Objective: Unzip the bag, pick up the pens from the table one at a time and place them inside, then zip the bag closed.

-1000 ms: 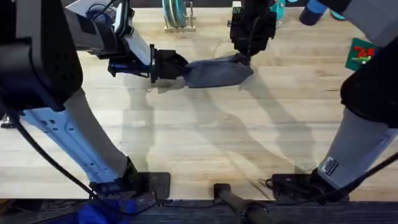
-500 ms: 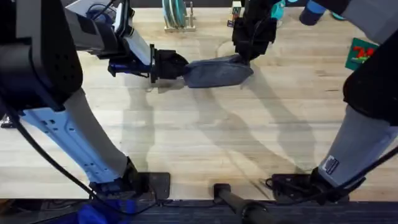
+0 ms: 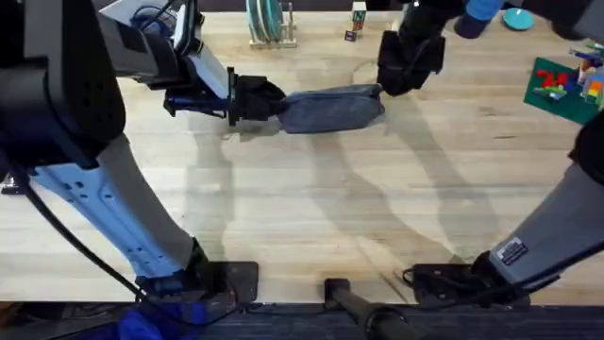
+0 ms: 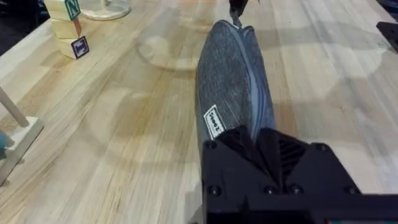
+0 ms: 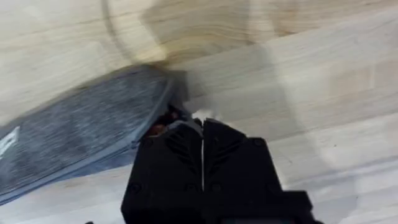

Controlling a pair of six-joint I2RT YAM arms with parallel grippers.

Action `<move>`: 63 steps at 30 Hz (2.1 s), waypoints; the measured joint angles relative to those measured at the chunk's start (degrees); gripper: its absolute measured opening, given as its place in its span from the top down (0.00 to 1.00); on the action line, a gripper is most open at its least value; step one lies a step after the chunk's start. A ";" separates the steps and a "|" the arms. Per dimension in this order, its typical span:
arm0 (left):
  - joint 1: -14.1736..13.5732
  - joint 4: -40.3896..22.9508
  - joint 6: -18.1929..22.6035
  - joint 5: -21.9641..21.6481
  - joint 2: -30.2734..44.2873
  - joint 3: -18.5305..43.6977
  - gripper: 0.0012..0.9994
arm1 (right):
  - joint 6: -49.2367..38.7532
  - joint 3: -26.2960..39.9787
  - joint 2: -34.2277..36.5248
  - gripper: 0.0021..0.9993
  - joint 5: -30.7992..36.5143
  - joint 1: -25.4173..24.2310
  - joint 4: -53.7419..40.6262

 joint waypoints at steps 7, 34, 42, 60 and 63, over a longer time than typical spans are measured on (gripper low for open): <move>0.04 0.00 -0.87 -0.02 0.00 0.00 0.96 | -2.36 -2.84 -0.85 0.97 -0.91 -3.25 0.85; 0.15 0.00 -1.72 -0.09 0.00 0.00 0.96 | -9.09 -15.24 -4.41 0.97 -7.46 -11.02 13.98; 0.26 0.09 -1.99 -0.10 0.00 0.00 0.38 | -9.58 -15.24 -4.41 0.73 -8.29 -11.02 14.18; 0.33 0.39 -11.23 -0.09 0.00 2.03 0.00 | -9.60 -15.24 -4.43 0.00 -8.21 -11.02 15.60; 0.33 0.39 -13.59 -0.30 0.00 3.05 0.00 | -9.62 -15.37 -5.43 0.00 -7.63 -11.02 15.54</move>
